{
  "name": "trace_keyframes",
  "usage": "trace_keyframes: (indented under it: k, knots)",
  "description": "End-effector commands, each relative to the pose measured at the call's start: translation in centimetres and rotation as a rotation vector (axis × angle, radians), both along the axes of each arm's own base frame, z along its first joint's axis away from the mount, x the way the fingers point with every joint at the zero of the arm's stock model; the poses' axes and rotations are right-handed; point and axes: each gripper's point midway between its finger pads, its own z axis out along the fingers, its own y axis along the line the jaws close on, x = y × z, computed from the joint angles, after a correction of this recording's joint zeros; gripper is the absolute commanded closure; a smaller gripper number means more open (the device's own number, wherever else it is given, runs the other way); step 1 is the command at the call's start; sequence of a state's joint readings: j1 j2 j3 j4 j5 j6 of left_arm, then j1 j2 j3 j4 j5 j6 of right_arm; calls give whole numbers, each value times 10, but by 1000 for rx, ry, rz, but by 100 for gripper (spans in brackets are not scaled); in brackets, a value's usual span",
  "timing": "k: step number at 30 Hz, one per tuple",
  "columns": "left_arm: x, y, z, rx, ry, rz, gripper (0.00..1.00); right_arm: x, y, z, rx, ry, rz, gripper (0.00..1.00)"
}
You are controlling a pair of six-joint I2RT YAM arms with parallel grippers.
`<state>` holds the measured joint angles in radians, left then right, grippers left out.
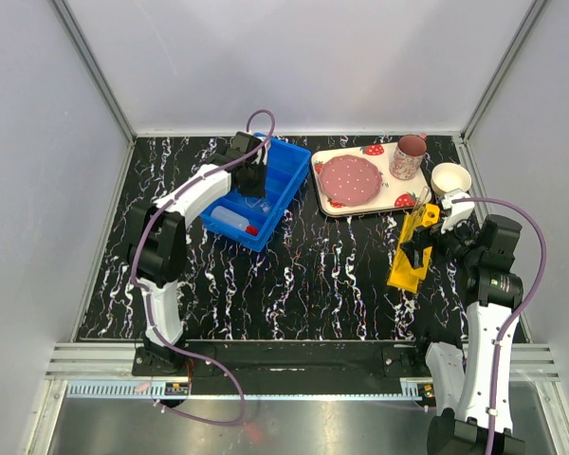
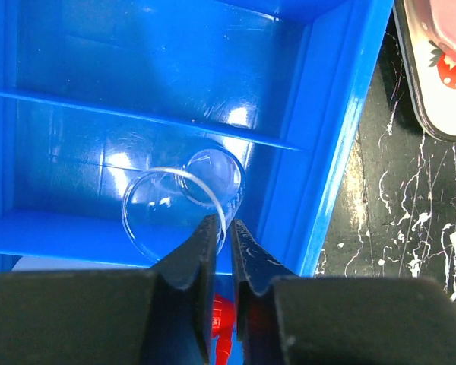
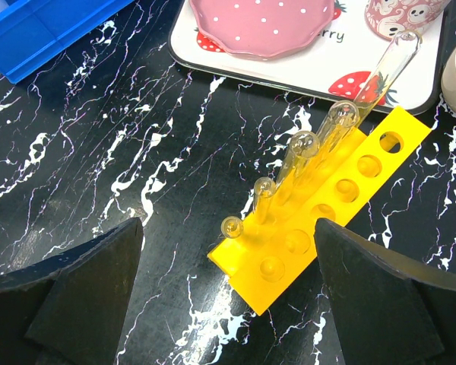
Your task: Organize the chemistry lab equipment
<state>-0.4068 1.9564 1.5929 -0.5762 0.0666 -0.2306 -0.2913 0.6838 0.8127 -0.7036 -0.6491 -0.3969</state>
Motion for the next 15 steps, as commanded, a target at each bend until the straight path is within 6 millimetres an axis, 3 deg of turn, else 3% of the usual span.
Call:
trace_keyframes:
  k: [1,5,10,15]
  knots:
    - [15,-2,28,-7,-86,3,85,2,1,5,-6,-31,17,0]
    - [12,0,39,-5,-105,7,80,2,0,6,-7,-31,16,0]
    - [5,10,71,-26,-169,22,67,2,1,6,-7,-31,17,0]
    - [-5,33,105,-164,-229,63,53,3,1,5,-7,-31,17,0]
